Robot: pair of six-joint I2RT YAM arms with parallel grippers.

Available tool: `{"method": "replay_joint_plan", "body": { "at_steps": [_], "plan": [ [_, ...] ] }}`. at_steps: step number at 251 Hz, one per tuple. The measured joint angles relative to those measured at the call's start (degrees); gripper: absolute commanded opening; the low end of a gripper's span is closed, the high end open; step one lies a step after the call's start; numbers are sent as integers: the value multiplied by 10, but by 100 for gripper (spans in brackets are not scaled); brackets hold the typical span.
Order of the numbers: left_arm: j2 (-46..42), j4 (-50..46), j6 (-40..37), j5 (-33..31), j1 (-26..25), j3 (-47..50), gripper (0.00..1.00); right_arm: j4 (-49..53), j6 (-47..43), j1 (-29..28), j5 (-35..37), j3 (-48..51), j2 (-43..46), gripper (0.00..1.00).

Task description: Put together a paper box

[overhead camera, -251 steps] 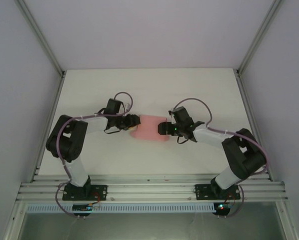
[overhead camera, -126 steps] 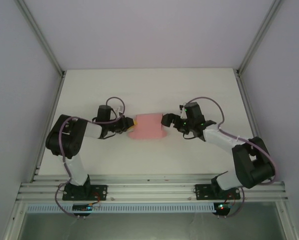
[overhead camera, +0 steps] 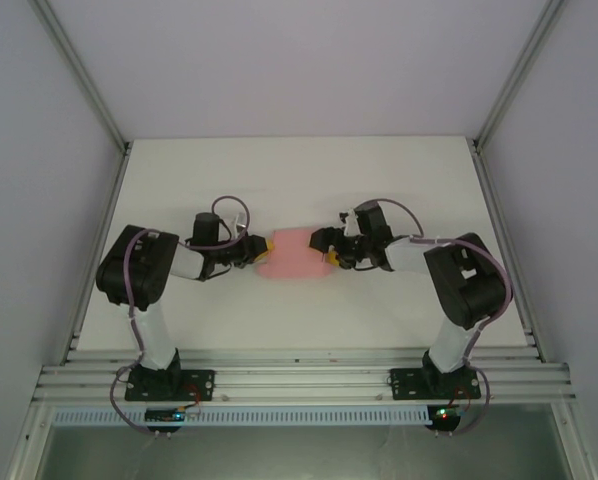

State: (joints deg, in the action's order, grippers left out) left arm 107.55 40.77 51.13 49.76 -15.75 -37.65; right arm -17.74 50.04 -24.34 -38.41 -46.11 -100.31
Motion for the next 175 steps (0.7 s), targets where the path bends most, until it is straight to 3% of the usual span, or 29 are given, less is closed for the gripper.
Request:
{"method": "replay_joint_plan", "body": {
  "at_steps": [19,41,55,67,87,137,156,175],
  "plan": [
    [0,2,0,2,0,0,22,-29,21,1,-10,1,-1,50],
    [-2,3,-3,2,1,0,29,-54,39,5,-20,3,0,48],
    [-10,-3,-11,2,2,-2,39,-63,51,8,-23,8,2,45],
    [-24,-20,-19,1,3,-5,55,-66,60,11,-25,13,7,45],
    [-60,-74,-53,-9,3,-24,100,-64,74,16,-26,21,21,42],
    [-213,-264,-210,-133,-16,-93,100,28,101,36,-28,14,82,40],
    [-268,-327,-299,-210,-65,-113,100,105,108,49,-31,-9,97,40],
    [-306,-374,-393,-292,-144,-125,100,194,111,69,-47,-45,99,36]
  ]
}}
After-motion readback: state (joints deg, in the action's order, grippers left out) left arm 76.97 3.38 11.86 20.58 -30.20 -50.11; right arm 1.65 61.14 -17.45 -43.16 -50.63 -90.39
